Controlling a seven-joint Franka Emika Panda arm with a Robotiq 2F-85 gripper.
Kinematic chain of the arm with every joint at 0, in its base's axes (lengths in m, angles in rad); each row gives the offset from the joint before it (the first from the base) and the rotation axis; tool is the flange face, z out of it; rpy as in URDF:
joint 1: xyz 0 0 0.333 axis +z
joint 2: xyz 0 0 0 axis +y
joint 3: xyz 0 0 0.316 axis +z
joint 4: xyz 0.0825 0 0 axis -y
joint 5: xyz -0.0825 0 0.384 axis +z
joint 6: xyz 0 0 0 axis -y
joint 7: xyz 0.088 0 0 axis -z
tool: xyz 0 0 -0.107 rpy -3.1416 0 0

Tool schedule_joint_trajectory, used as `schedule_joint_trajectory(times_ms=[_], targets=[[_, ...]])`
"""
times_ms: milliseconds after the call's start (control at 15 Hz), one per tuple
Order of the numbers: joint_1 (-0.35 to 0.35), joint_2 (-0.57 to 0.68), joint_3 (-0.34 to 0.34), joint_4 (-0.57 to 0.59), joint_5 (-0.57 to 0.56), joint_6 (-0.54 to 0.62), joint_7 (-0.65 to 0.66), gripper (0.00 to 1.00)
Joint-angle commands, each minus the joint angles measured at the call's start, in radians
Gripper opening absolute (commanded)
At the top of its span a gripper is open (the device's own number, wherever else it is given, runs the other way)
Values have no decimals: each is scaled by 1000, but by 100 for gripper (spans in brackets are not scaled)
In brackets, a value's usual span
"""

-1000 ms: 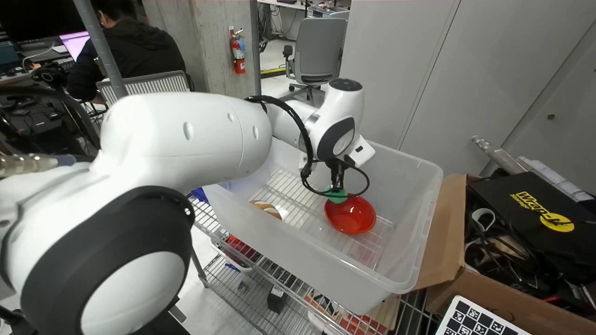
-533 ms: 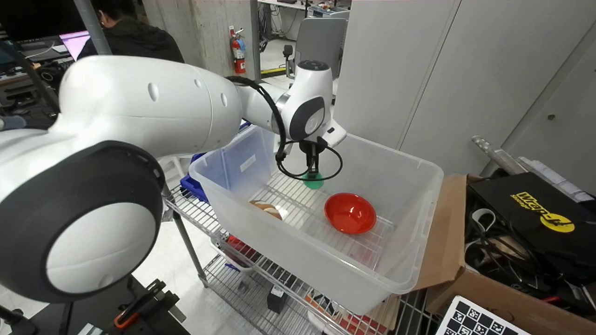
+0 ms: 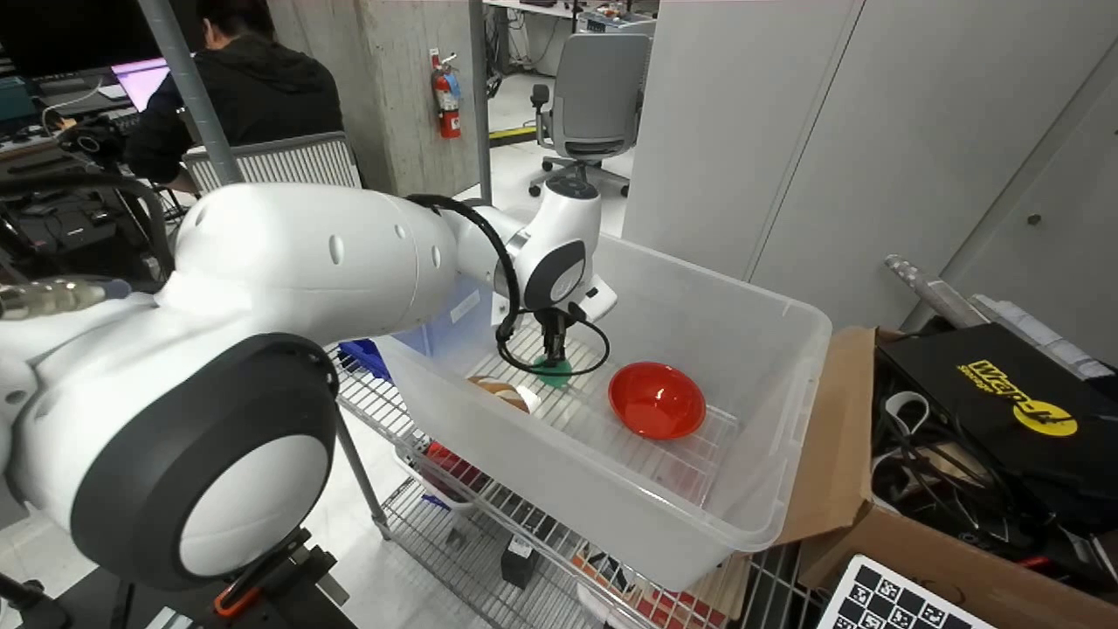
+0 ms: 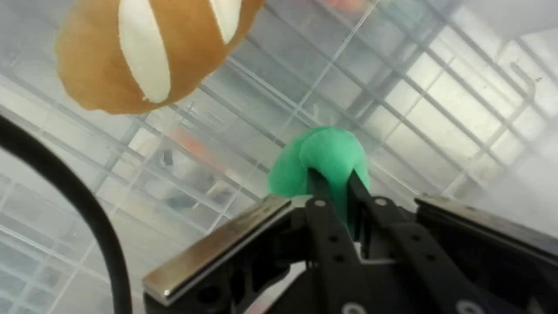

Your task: Pick up the pee plush toy from the bowl and put it in the box

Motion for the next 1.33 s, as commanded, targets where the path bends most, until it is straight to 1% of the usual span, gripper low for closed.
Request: schedule_joint_trajectory(times_ms=[0, 133, 200, 267, 333, 600, 800, 867, 933, 1000, 1067, 1267], targets=[[-9, 36, 28, 55, 16, -21, -36, 3], [-6, 34, 9, 54, 2, -43, -21, 3], [-5, 27, 3, 50, -2, -57, -14, 37], [-2, 15, -5, 42, -10, -81, -9, 40], [5, -7, -12, 24, -19, -101, -7, 46], [31, -93, -7, -43, -39, -123, -46, 75], [50, -223, -9, -170, -56, -86, -86, 96], [53, -274, -10, -222, -59, -83, -87, 100], [50, -320, -8, -268, -51, -97, -80, 100], [49, -182, -6, -101, -45, -97, -65, 94], [50, -226, -6, -143, -45, -97, -66, 100], [50, -292, -6, -221, -45, -98, -68, 100]])
